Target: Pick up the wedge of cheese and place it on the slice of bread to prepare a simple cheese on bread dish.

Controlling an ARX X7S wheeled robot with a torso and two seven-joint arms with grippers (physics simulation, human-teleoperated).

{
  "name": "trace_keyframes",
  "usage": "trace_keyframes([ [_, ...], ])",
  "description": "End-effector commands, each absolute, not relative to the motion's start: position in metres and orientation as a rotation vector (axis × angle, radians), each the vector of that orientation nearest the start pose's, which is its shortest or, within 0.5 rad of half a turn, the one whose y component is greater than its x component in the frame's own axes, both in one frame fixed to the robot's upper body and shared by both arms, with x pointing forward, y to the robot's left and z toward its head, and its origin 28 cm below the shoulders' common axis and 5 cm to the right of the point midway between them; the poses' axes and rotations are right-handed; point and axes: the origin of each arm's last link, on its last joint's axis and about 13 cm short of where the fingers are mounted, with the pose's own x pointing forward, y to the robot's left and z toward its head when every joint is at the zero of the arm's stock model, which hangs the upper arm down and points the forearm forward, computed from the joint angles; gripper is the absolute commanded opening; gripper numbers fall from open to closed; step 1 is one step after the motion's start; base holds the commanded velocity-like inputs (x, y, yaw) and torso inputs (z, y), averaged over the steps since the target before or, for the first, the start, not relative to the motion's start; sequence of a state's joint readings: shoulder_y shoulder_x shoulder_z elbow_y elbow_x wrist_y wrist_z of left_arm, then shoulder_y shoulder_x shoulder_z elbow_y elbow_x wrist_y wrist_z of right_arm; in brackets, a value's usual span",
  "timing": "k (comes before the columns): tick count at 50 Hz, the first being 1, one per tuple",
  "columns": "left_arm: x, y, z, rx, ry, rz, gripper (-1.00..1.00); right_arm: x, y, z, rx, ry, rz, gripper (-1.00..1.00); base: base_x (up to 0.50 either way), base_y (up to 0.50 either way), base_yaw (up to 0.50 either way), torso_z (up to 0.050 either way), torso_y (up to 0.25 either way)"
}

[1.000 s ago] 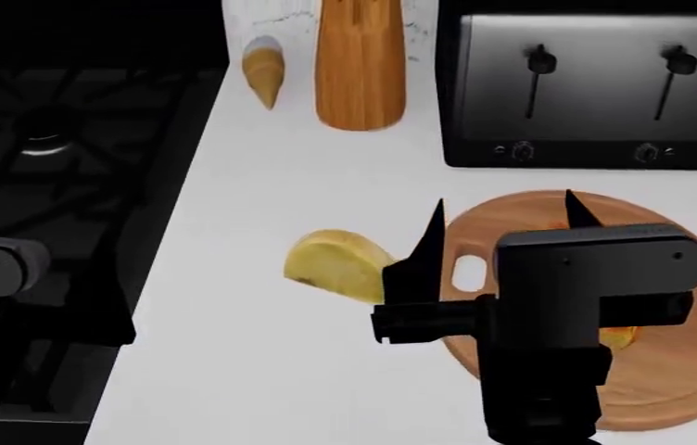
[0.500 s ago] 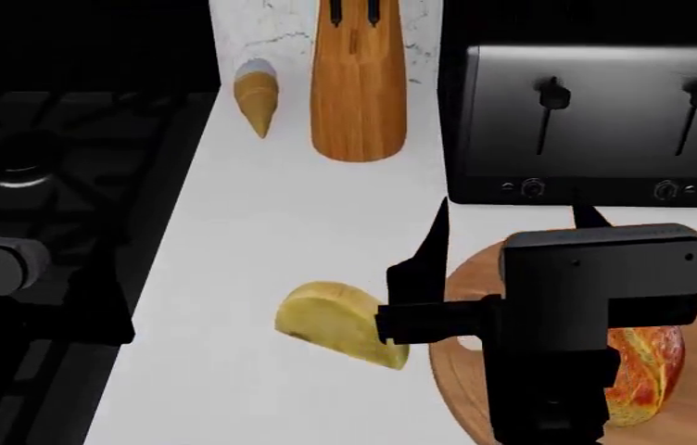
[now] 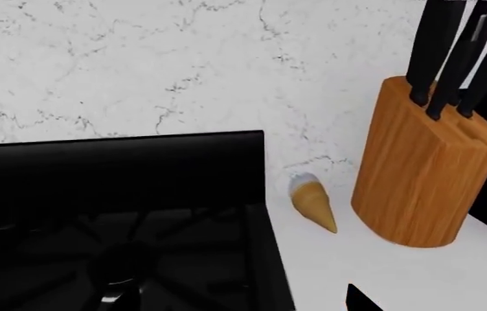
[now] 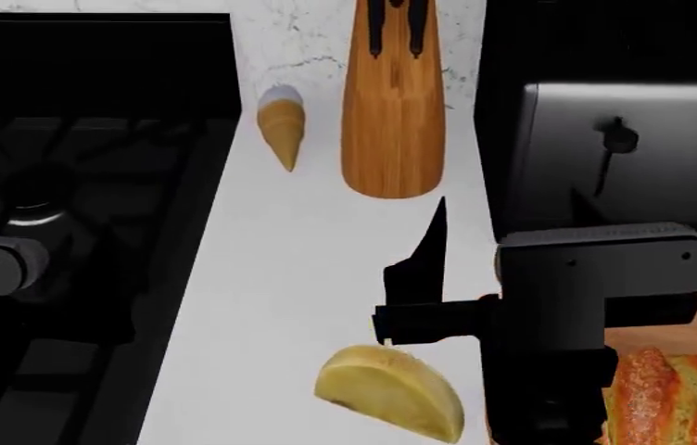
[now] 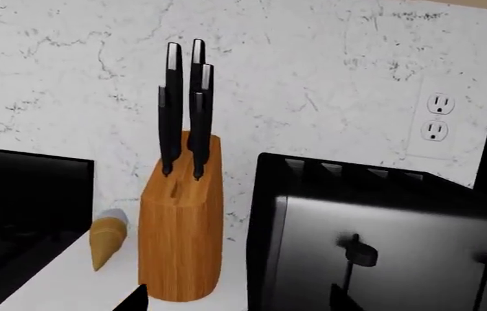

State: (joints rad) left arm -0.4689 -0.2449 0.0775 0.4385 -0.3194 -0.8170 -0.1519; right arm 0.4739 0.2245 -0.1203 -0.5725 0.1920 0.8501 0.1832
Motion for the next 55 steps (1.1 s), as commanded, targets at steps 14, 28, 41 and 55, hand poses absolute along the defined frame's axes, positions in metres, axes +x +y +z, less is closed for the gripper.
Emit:
trace_keyframes([
  [14,0.269,0.226,0.163,0.042,-0.057,-0.053,1.0,0.217,-0.126,0.231,-0.156,-0.001,0.213,1.0,0.06,0.0,0.0,0.0,0.0],
  [28,0.27,0.226,0.164,0.042,-0.051,-0.059,1.0,0.179,-0.136,0.288,-0.423,0.19,0.557,1.0,0.0,0.0,0.0,0.0,0.0],
  [41,0.27,0.225,0.163,0.042,-0.047,-0.062,1.0,0.179,-0.138,0.308,-0.609,0.288,0.672,1.0,0.0,0.0,0.0,0.0,0.0],
  [55,0.269,0.226,0.163,0.042,-0.053,-0.058,1.0,0.199,-0.147,0.329,-0.667,0.423,0.704,1.0,0.0,0.0,0.0,0.0,0.0],
])
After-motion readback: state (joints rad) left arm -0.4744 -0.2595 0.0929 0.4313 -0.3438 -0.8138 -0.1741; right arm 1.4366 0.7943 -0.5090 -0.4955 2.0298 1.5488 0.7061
